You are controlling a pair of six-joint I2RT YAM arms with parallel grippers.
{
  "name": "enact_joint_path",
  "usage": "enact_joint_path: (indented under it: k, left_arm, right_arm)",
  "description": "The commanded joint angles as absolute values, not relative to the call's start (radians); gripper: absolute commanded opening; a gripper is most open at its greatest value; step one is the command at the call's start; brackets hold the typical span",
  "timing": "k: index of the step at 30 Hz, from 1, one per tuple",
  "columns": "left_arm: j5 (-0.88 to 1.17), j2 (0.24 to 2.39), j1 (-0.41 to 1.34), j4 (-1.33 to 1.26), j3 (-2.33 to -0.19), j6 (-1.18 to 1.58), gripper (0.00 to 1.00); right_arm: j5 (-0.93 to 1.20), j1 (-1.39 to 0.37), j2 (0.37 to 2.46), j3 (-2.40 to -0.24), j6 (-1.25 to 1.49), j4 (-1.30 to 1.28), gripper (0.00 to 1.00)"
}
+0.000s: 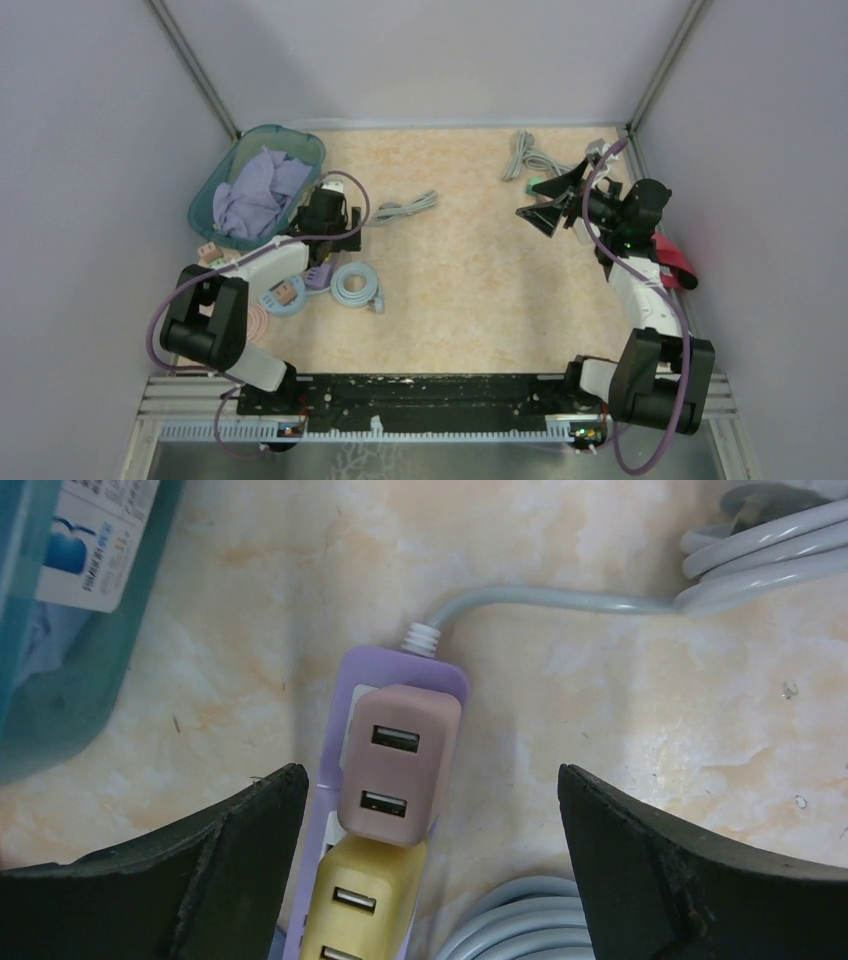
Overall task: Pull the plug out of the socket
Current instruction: Move the socket to the center of the board.
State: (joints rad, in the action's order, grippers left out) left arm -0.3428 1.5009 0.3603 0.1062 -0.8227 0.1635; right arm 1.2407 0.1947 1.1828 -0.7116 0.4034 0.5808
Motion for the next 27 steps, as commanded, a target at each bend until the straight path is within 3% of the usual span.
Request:
enact_joint_path:
  k: [1,14,20,24,27]
  left_arm:
    - [-0.318,1.541,0.342,0.12,-0.84,0.237,1.0]
    - [-0.271,1.589,0.29,0.097,-0.801,0.298,0.89]
    - [-0.235,1.619,0.28,0.101,-0.798,0.299,0.65]
    - [-0.233,1.62,0.278,0.103,-0.798,0.288,0.57]
    - [-0.21,1.614,0.276,0.104,-0.809,0.269,0.33]
  right_arm:
    - [1.257,0.194,1.183,-0.716,0.387,0.625,0.99]
    - [1.259,0.19,1.186,-0.72,0.367,0.603,0.99]
    - [1.259,0.19,1.185,-0.719,0.365,0.601,0.99]
    - [1.259,0.19,1.184,-0.719,0.365,0.6,0.99]
    - [1.26,0.19,1.183,-0.719,0.365,0.599,0.99]
